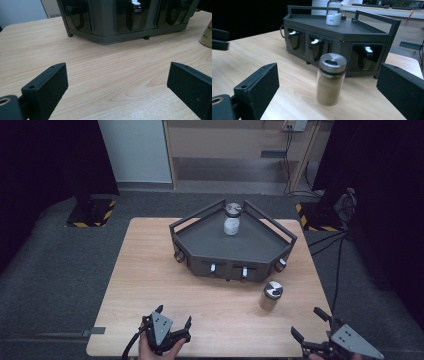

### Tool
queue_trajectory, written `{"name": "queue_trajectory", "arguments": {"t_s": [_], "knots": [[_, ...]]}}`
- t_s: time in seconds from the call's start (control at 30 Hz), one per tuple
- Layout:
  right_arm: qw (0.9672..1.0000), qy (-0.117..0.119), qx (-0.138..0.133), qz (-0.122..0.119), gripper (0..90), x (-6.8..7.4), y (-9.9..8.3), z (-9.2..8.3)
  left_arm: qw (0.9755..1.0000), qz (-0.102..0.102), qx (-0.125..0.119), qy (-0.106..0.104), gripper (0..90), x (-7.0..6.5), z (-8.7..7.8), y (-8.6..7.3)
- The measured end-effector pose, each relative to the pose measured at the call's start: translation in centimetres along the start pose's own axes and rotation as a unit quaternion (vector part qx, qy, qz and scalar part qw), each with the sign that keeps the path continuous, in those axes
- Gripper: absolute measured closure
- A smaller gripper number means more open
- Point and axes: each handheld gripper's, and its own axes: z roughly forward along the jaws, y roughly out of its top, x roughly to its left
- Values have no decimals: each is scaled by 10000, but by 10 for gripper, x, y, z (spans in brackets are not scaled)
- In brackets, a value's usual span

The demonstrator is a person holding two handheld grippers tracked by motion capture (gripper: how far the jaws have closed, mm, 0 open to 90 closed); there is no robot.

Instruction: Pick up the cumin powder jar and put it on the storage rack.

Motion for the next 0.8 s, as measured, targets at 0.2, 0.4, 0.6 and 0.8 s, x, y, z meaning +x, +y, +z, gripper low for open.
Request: {"name": "queue_trajectory", "arguments": {"t_s": [0.2,0.4,0.6,0.8], "knots": [[9999,-22,76,-104,47,-5,4,24,10000,3,-31,10,21,-1,-1,0],[9994,-55,269,-199,47,-4,0,56,10000,3,-7,-7,21,0,1,0],[9986,-65,478,-196,46,-1,-9,80,10000,-3,-34,4,21,1,0,0],[9978,-198,626,-17,46,0,-25,106,10000,4,-18,-16,21,1,0,0]]}}
